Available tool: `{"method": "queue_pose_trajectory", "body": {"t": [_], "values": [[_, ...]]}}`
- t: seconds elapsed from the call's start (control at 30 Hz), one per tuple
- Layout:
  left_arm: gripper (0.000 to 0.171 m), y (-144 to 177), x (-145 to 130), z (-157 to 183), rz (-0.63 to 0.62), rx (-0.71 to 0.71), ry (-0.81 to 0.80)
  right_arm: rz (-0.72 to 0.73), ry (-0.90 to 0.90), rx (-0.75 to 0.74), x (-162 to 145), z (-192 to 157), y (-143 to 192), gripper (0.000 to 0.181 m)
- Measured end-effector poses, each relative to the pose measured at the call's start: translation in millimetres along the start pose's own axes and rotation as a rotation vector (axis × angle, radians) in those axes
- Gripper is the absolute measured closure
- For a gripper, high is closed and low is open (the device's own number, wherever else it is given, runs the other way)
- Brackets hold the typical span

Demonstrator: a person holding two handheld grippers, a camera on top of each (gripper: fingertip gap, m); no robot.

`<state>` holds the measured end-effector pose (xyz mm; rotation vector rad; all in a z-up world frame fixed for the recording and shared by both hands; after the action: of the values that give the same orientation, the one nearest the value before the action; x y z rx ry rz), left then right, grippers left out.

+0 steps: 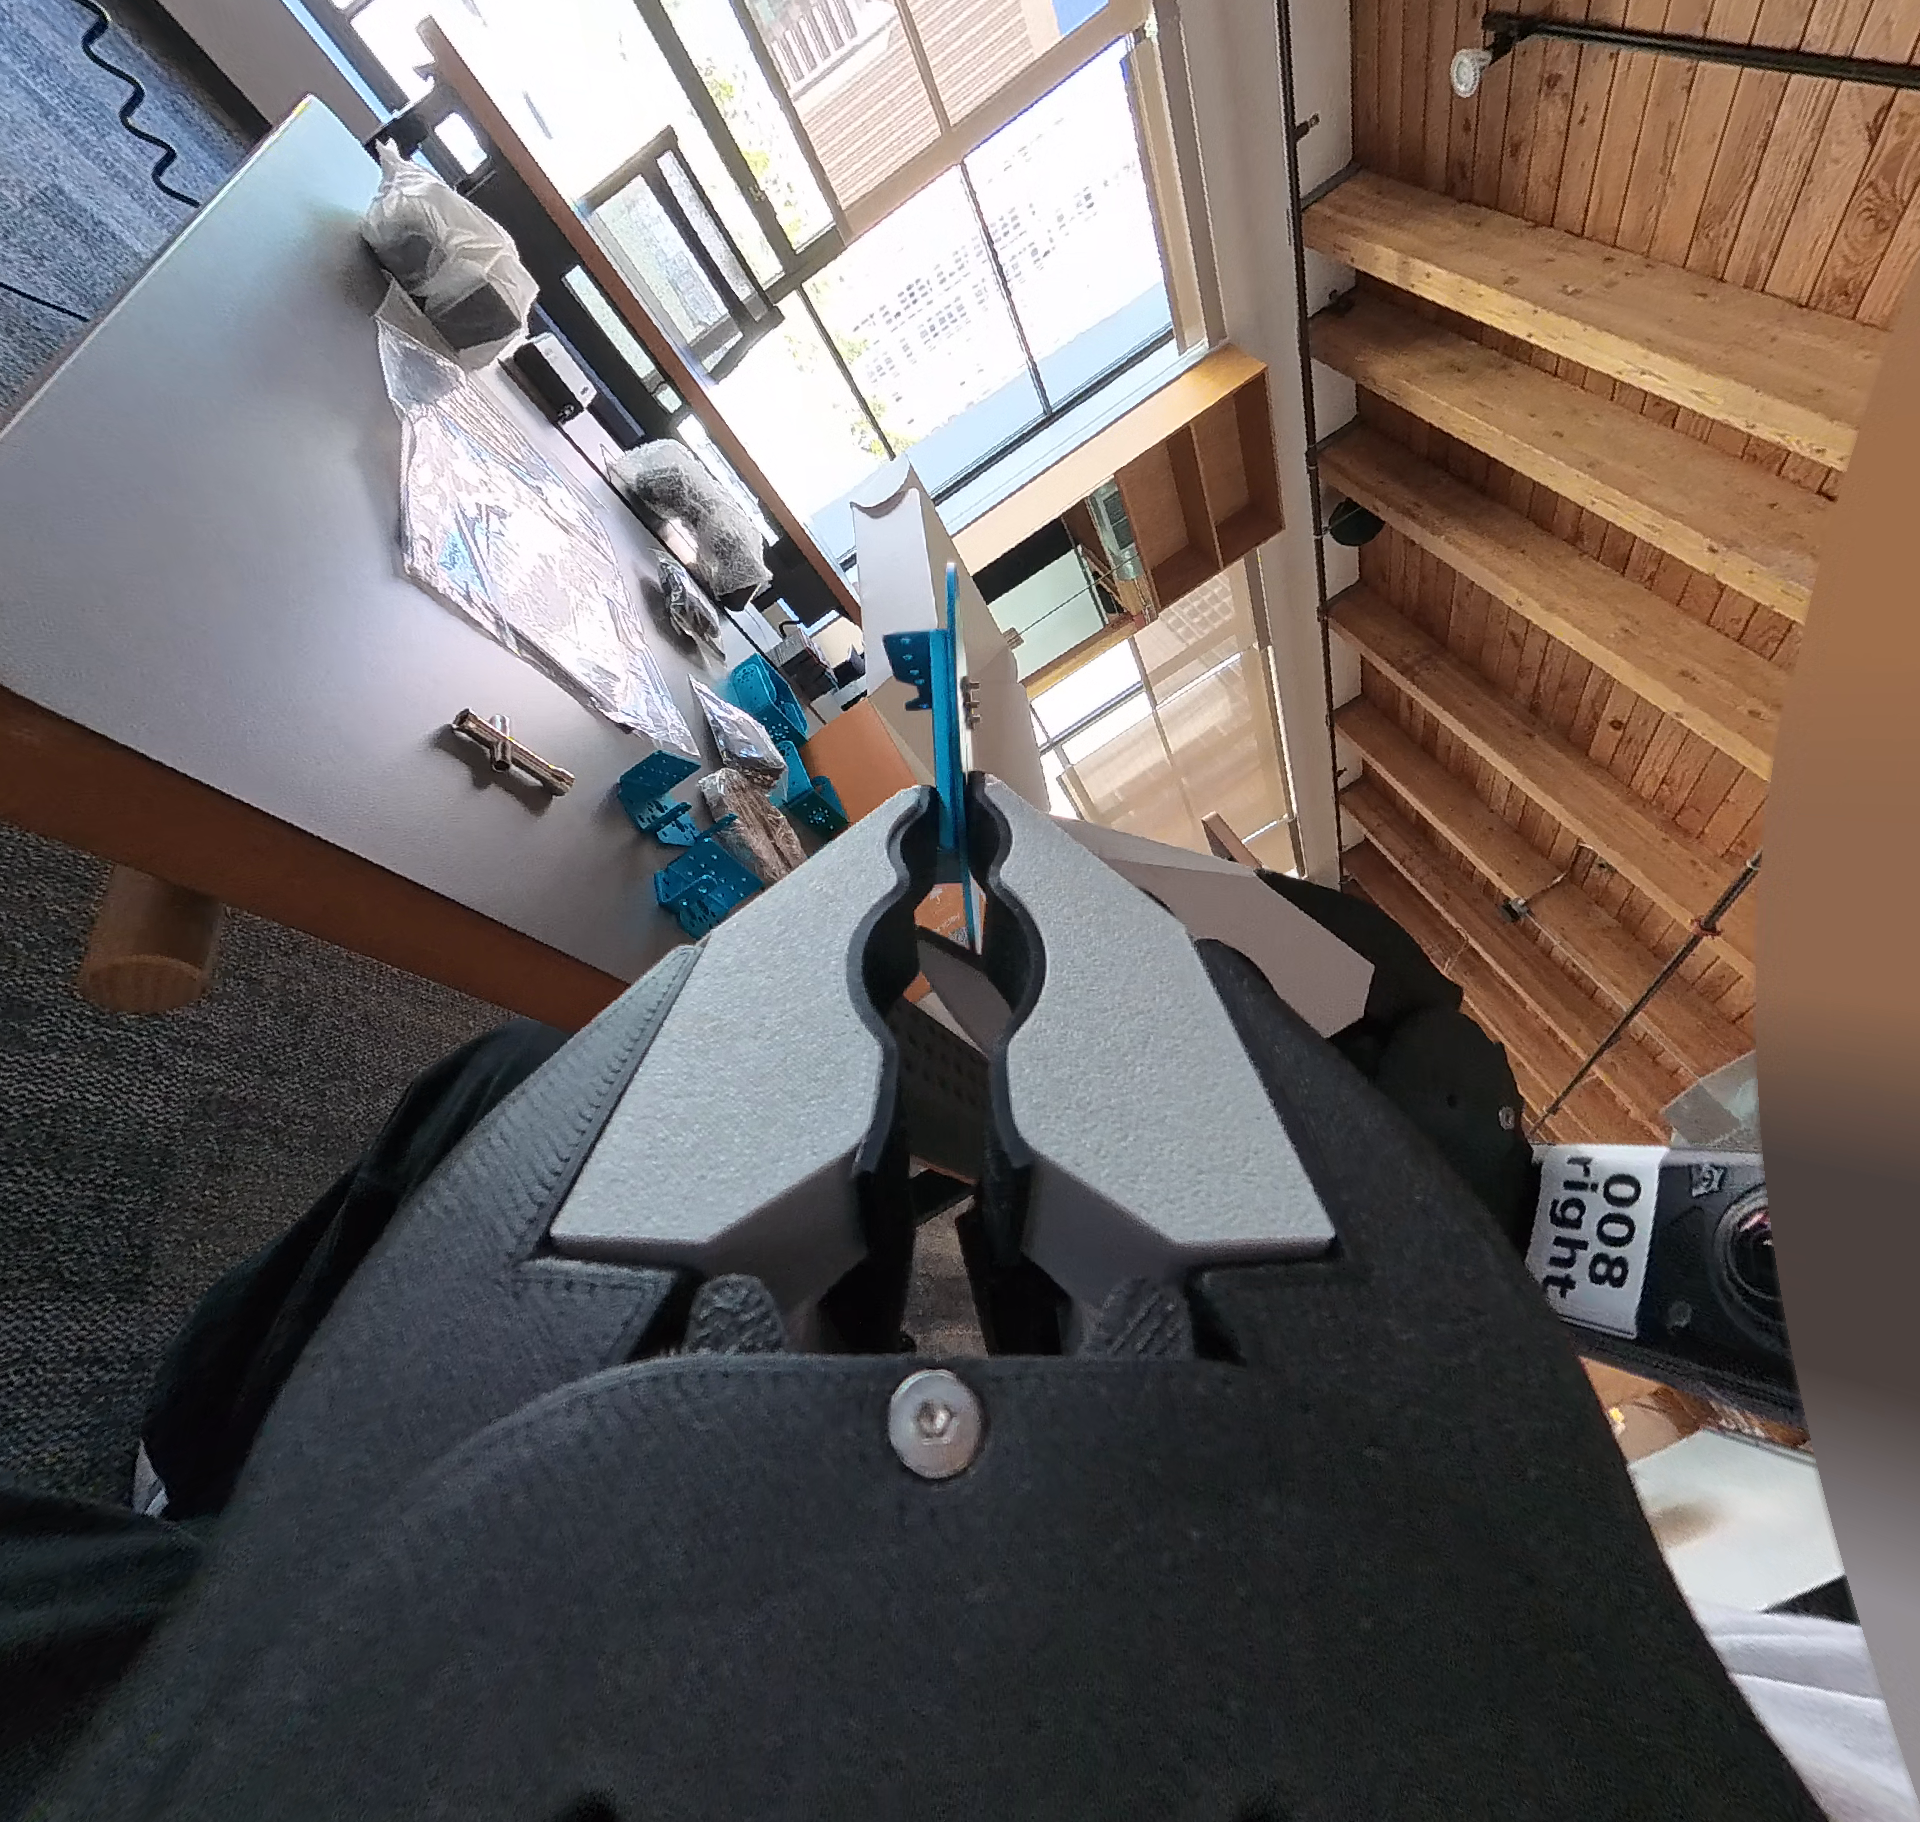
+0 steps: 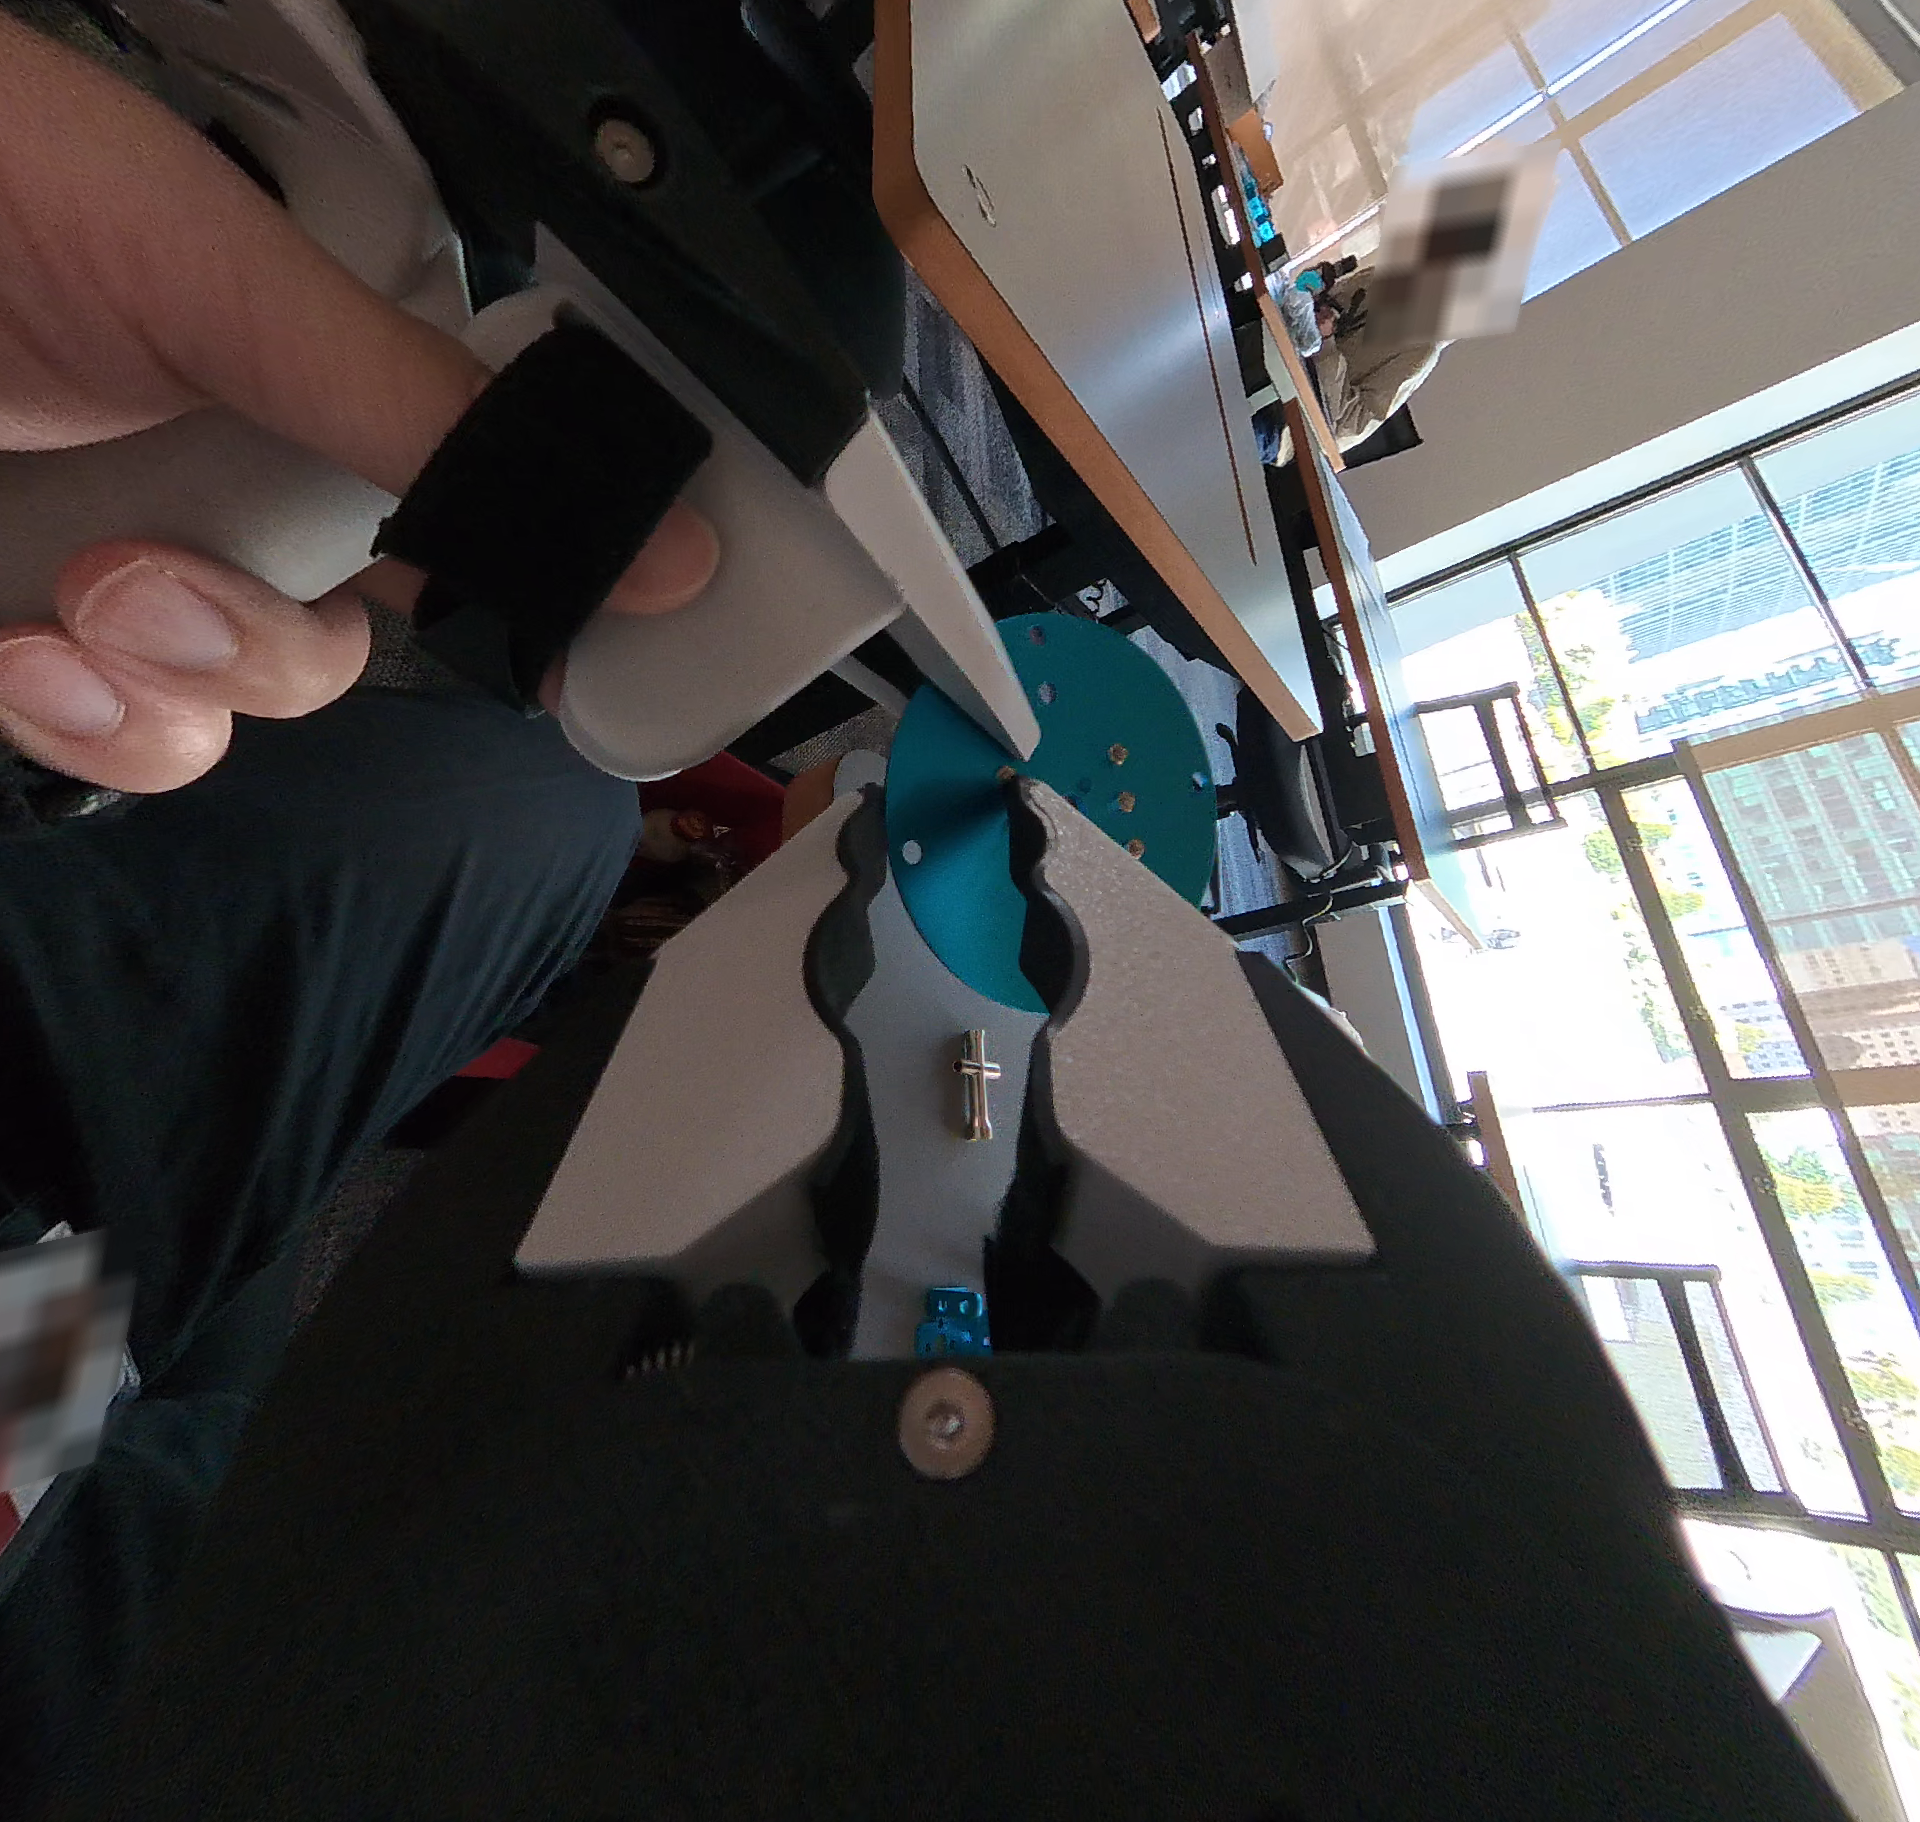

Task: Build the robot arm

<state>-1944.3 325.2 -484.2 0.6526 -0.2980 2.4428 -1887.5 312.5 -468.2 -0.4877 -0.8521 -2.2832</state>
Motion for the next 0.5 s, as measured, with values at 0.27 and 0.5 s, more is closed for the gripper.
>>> {"method": "queue_pose_trajectory", "body": {"t": [0.27,0.5], "values": [[0.168,3.0,3.6,4.1,0.021,-0.02,-0.01,0.051,0.011,-0.067,5.2,1.4,5.2,0.163],[0.168,0.8,0.8,2.7,-0.008,-0.037,0.011,0.058,0.009,-0.028,0.7,1.3,3.9,0.16]]}}
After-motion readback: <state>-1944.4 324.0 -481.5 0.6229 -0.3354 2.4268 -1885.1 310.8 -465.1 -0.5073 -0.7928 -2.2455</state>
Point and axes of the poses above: each gripper's, where its closed fingertips meet, y back along the fingers, x out of its top, z = x × y across the jaws, the point moved 5 cm from there along y, back along the fingers, and after that the axes turned 9 degrees about x, right-handed, at the moved point
